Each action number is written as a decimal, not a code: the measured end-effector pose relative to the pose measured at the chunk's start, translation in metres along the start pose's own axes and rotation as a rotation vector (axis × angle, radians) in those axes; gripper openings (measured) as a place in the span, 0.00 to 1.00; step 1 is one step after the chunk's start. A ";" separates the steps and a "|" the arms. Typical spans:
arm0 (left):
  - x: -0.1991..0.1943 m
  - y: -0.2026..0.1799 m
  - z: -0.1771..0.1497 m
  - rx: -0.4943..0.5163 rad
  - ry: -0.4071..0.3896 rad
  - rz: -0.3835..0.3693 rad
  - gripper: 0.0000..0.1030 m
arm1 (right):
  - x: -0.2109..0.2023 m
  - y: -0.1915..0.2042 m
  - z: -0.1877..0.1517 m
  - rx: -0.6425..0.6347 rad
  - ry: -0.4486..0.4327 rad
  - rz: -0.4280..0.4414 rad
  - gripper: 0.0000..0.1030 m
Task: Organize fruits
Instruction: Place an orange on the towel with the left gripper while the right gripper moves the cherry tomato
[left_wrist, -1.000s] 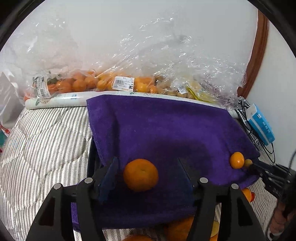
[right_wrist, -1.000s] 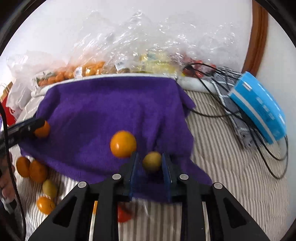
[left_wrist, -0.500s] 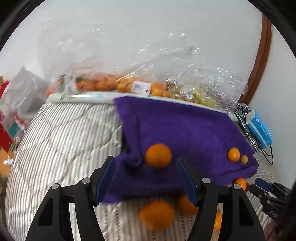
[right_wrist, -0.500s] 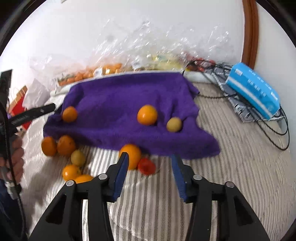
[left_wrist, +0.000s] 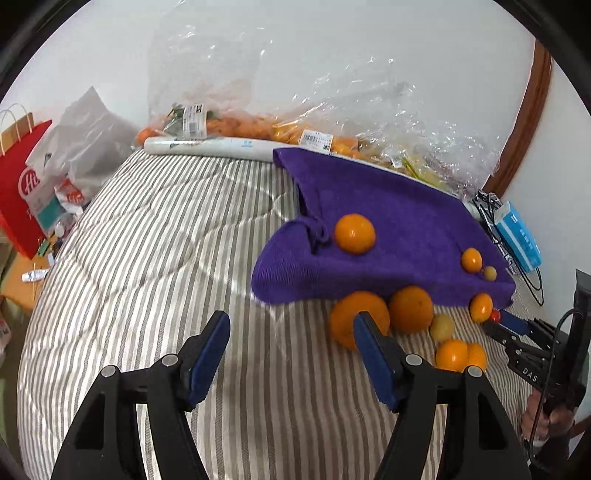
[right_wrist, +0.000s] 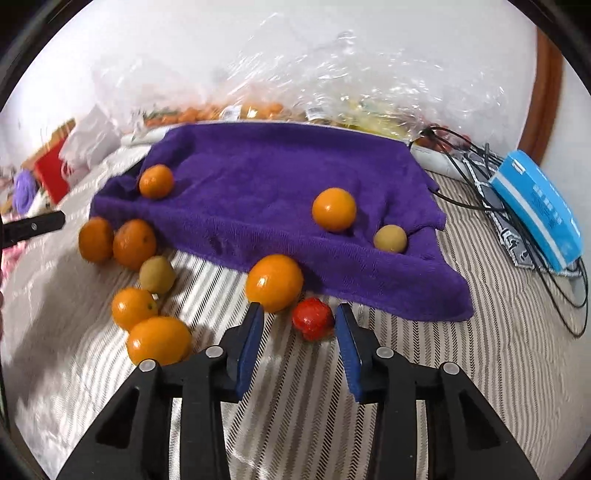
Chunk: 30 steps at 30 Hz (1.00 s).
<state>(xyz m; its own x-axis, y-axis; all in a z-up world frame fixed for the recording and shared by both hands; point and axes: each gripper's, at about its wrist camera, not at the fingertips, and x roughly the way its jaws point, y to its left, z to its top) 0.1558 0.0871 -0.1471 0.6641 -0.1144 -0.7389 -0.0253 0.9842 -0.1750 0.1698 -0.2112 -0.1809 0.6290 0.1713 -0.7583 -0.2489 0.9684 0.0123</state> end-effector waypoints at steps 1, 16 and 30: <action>-0.001 0.000 -0.002 0.001 0.002 0.002 0.65 | -0.001 -0.002 -0.002 0.002 0.002 0.004 0.38; 0.006 -0.028 -0.006 0.038 0.032 -0.047 0.65 | -0.001 -0.002 -0.004 -0.027 -0.016 0.086 0.23; 0.046 -0.050 -0.005 0.074 0.076 -0.052 0.41 | -0.046 -0.040 0.029 0.079 -0.153 -0.010 0.23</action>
<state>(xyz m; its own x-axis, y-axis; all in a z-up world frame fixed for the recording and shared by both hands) 0.1841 0.0322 -0.1760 0.6045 -0.1731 -0.7776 0.0651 0.9836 -0.1684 0.1721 -0.2522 -0.1272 0.7375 0.1809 -0.6506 -0.1868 0.9805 0.0609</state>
